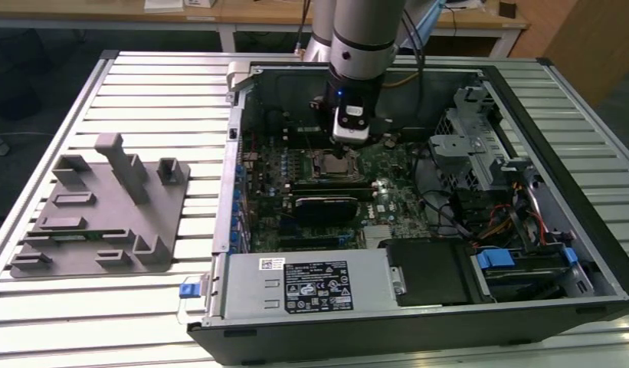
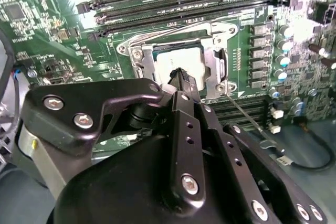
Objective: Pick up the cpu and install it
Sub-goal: 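Close the cpu cover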
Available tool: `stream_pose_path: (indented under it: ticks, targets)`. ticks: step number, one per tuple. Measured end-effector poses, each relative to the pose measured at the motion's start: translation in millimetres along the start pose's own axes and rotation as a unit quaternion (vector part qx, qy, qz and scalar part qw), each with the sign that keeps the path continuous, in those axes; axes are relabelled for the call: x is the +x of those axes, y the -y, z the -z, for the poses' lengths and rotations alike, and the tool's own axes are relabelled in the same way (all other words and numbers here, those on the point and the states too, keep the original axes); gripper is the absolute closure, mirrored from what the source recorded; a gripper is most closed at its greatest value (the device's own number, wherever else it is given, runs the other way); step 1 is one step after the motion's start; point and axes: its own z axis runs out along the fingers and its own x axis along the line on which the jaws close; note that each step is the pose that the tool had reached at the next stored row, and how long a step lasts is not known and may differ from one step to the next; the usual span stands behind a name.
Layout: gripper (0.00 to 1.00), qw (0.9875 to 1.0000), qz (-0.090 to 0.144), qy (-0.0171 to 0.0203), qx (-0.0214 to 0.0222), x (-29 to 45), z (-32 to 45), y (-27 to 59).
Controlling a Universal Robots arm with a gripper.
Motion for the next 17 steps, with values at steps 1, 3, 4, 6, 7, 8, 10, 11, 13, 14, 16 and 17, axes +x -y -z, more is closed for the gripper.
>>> stream_pose_path:
  ticks: [1, 3, 4, 6, 7, 8, 10, 11, 13, 14, 16, 17]
  targets:
    - [0.89, 1.0, 0.006, -0.0001, 0.0003, 0.0, 0.0, 0.0]
    - [0.89, 0.9999, 0.017, -0.0004, 0.0008, 0.0, 0.0, 0.0]
    - [0.89, 0.9997, 0.023, -0.0006, 0.001, 0.0, 0.0, 0.0]
    - [0.89, 0.9994, 0.034, -0.0008, 0.0015, 0.0, 0.0, 0.0]
    - [0.89, 0.9992, 0.039, -0.001, 0.0018, 0.0, 0.0, 0.0]
    - [0.89, 0.999, 0.045, -0.0011, 0.002, 0.0, 0.0, 0.0]
    - [0.89, 0.9984, 0.056, -0.0014, 0.0026, 0.0, 0.0, 0.0]
    - [0.89, 0.9981, 0.062, -0.0015, 0.0028, 0.0, 0.0, 0.0]
    - [0.89, 0.9973, 0.073, -0.0018, 0.0034, 0.0, 0.0, 0.0]
    - [0.89, 0.9969, 0.079, -0.0019, 0.0036, 0.0, 0.0, 0.0]
    - [0.89, 0.9959, 0.091, -0.0022, 0.0041, 0.0, 0.0, 0.0]
    - [0.89, 0.9954, 0.096, -0.0023, 0.0044, 0.0, 0.0, 0.0]
